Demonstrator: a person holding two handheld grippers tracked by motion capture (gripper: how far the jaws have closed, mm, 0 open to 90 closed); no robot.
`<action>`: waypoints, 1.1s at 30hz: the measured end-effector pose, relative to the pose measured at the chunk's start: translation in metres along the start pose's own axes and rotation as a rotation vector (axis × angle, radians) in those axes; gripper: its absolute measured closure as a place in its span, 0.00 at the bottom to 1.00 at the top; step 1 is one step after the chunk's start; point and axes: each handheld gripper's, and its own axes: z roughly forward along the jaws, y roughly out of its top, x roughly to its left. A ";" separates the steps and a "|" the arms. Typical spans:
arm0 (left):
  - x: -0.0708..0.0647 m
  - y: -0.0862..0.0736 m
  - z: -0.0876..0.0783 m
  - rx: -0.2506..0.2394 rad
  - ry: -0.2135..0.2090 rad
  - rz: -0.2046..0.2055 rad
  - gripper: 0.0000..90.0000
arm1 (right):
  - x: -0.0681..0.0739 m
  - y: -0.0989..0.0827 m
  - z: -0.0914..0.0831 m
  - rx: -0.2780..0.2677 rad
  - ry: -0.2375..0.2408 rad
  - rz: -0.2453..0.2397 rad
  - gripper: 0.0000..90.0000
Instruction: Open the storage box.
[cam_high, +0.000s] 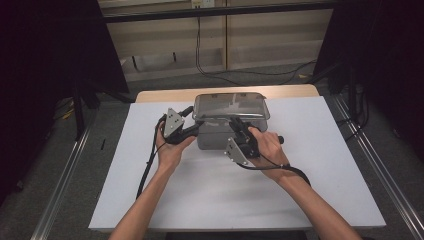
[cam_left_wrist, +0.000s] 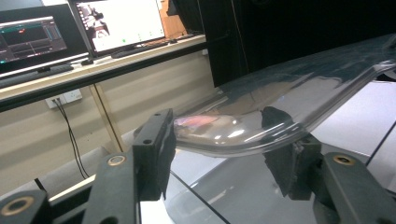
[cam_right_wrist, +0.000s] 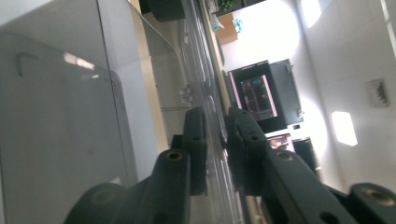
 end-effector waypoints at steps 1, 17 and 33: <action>0.000 0.000 0.000 -0.002 -0.002 -0.001 0.51 | -0.001 -0.001 0.000 -0.003 0.002 0.006 0.83; 0.003 0.007 0.001 -0.006 0.002 0.000 0.54 | -0.023 -0.034 0.001 -0.042 0.067 0.411 0.49; 0.008 0.012 0.003 -0.018 -0.002 -0.016 0.58 | -0.040 -0.080 -0.002 -0.096 0.128 0.792 0.33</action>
